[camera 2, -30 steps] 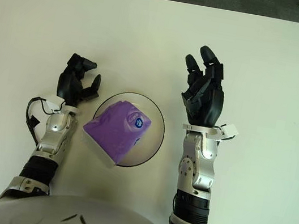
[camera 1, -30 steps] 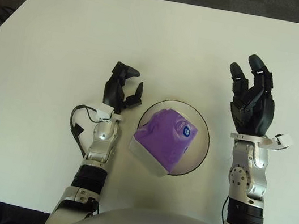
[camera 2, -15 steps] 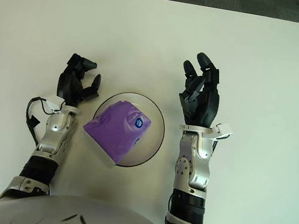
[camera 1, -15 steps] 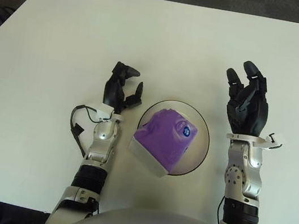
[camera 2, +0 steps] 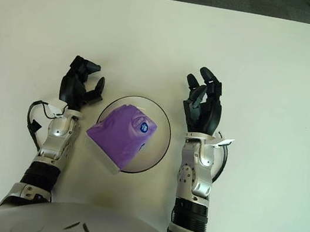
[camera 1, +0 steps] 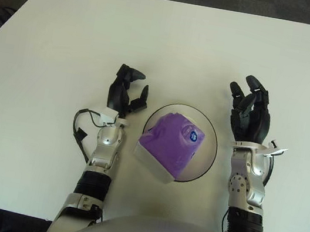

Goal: Put the tissue paper into the plate.

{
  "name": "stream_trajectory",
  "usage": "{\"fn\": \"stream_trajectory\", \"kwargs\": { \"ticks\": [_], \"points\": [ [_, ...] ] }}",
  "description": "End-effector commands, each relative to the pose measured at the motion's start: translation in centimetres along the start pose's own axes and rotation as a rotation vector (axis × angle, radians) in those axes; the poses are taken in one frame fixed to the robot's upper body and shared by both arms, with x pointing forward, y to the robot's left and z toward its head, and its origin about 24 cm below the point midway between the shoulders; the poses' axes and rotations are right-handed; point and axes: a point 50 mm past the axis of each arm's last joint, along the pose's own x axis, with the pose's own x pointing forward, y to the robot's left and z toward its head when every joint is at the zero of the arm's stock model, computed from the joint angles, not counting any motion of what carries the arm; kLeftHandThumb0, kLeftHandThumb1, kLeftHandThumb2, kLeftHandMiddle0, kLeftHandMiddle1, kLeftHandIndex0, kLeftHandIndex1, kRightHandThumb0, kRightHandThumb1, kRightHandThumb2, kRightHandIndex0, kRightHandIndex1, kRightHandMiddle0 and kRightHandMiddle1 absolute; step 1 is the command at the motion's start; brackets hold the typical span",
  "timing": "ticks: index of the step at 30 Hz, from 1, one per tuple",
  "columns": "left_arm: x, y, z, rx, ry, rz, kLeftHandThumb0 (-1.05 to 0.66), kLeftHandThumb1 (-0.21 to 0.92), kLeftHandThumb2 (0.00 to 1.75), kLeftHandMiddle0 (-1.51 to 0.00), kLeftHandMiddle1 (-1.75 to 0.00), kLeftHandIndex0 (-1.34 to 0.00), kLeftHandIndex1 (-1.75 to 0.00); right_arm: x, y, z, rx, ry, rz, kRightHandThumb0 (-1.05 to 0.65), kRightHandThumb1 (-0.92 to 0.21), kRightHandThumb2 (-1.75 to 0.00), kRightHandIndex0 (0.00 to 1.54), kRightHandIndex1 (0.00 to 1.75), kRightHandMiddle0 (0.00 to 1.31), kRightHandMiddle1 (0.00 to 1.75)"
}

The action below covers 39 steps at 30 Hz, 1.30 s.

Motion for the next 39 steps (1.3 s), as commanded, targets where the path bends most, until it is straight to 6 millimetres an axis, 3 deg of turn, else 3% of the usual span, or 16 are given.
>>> {"fn": "stream_trajectory", "kwargs": {
  "ticks": [1, 19, 34, 39],
  "points": [
    [-3.5, 0.5, -4.5, -0.019, 0.232, 0.057, 0.0, 0.52, 0.93, -0.59, -1.29, -0.43, -1.75, -1.0, -0.8, -2.0, 0.05, 0.08, -0.065, -0.44, -0.9, -1.02, 0.1, 0.85, 0.0, 1.17],
    [-3.4, 0.6, -4.6, -0.025, 0.231, 0.059, 0.0, 0.54, 0.92, -0.59, -1.29, -0.42, -1.75, -1.3, -2.1, -3.6, -0.125, 0.122, -0.082, -0.49, -0.83, -1.03, 0.24, 0.97, 0.03, 1.34],
    [-3.4, 0.7, -4.6, -0.008, 0.237, 0.058, 0.0, 0.52, 0.94, -0.59, -1.29, -0.43, -1.75, -1.7, -2.4, -4.3, -0.251, 0.11, -0.115, -0.49, -0.84, -1.03, 0.33, 1.06, 0.11, 1.39],
    [-3.4, 0.7, -4.5, -0.007, 0.239, 0.055, 0.0, 0.5, 0.96, -0.6, -1.29, -0.45, -1.75, -1.9, -2.4, -4.4, -0.447, 0.027, -0.152, -0.48, -0.86, -1.05, 0.4, 1.12, 0.2, 1.48]
  ]
}}
